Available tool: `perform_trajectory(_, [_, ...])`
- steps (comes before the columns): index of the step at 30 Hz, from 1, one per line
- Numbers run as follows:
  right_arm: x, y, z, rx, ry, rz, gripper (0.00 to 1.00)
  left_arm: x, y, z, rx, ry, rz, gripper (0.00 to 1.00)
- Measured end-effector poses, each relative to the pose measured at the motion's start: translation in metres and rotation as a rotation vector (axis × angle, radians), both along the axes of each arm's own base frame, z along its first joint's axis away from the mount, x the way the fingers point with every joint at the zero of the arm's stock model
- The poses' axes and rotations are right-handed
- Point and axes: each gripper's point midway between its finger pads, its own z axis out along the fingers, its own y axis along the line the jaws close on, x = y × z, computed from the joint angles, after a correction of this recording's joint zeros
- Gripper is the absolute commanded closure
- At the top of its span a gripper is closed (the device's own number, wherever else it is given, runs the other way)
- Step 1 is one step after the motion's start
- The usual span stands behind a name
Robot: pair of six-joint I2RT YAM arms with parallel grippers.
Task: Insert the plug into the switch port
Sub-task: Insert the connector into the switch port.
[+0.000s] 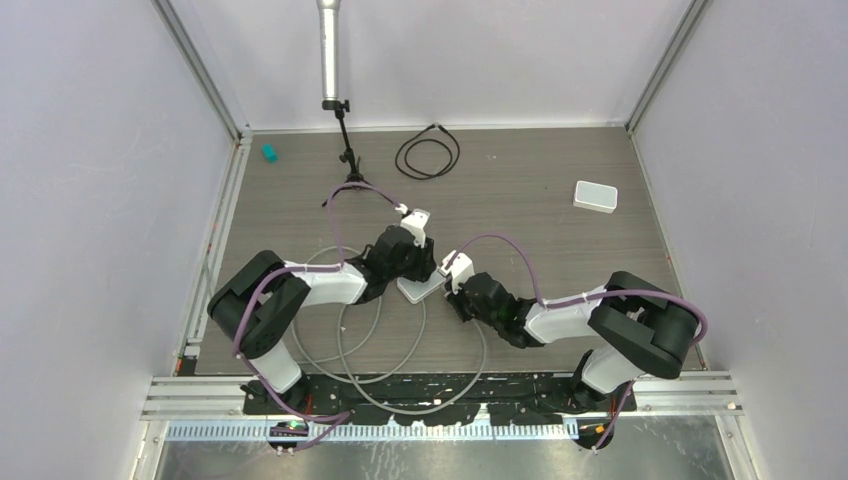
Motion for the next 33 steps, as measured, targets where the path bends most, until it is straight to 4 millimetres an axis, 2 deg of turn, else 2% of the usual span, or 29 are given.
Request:
perform_trajectory(7, [0.001,-0.006,0.001,-0.023,-0.006,-0.011,1.00,-0.008,-0.004,-0.001,-0.023,-0.055,0.084,0.60])
perform_trajectory(16, [0.002,-0.006,0.001,-0.092,-0.008,0.037,0.99,-0.009,-0.004,0.000,-0.031,-0.097,0.143,0.59])
perform_trajectory(20, [0.002,-0.007,0.001,-0.103,-0.009,0.042,0.99,-0.014,-0.001,0.001,-0.008,-0.096,0.146,0.53])
perform_trajectory(26, [0.004,-0.011,0.001,-0.095,-0.013,0.025,0.99,-0.038,0.010,0.006,0.078,-0.043,0.103,0.48])
perform_trajectory(29, [0.003,-0.014,0.001,-0.072,-0.014,0.013,0.99,-0.045,0.015,0.008,0.077,0.012,0.059,0.37])
perform_trajectory(33, [0.000,-0.008,0.003,-0.020,-0.002,0.020,0.99,-0.053,0.030,0.008,0.037,0.138,0.017,0.29])
